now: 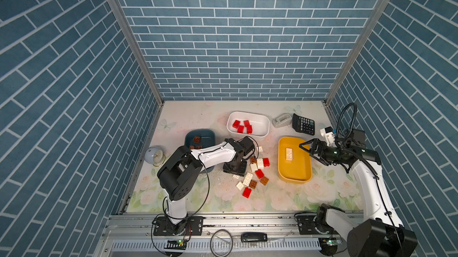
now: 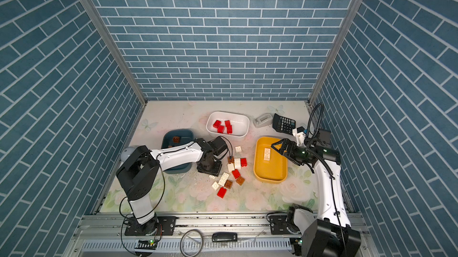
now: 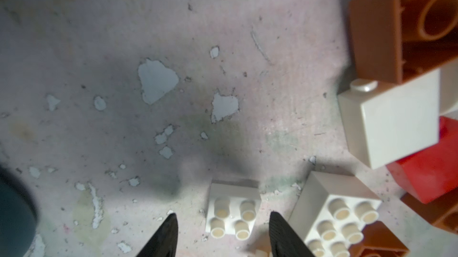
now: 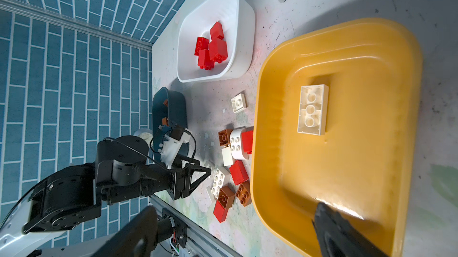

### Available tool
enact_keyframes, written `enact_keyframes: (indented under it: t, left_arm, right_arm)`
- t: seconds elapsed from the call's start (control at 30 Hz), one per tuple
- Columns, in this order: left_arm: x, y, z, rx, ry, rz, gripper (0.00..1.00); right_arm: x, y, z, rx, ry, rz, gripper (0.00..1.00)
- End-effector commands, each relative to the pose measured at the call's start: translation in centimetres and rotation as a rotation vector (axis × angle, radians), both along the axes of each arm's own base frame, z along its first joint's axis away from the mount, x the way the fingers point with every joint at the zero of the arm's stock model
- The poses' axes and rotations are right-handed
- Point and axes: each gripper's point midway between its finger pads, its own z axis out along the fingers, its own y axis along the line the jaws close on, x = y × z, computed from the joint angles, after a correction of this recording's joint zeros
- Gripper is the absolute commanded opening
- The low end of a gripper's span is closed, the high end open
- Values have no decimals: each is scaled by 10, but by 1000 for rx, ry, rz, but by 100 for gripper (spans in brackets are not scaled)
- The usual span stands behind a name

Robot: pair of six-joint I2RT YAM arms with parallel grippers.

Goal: Sort the legos into containers by color
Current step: 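Grasp a small white 2x2 brick with the left gripper, then carry the white brick over the yellow bin and release it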

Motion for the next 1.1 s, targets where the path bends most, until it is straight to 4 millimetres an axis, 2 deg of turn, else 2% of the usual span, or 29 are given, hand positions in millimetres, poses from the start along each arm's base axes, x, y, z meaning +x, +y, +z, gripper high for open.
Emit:
enact_keyframes:
  t: [0.0,0.23,0.37,0.43,0.6,0.7,0.8,0.9,1.07]
  left_arm:
    - [-6,2,-12,10,35,-25,57]
    - [-14,9,-16,28,57,-36,49]
    - [-16,9,-16,16,55,-22,37]
    - [-13,7,-10,9,42,-24,32]
    - [3,-10,18,-38,1,-29,32]
    - [20,-28,40,-83,-43,-36,32]
    - [39,-56,64,-166,-82,-36,32]
    - [57,-92,89,-270,-122,-47,32]
    - [78,-152,108,-412,-153,-67,32]
  right_arm:
    - [-5,5,2,12,-13,31,99]
    - [-4,5,3,13,-11,32,99]
    - [-4,5,2,14,-10,31,99]
    - [-4,5,2,13,-9,31,99]
    - [-1,4,4,13,-15,31,99]
    - [0,4,3,16,-16,30,99]
    - [0,4,3,15,-19,28,99]
    - [2,3,0,10,-19,21,99]
    - [5,2,-1,16,-28,5,99]
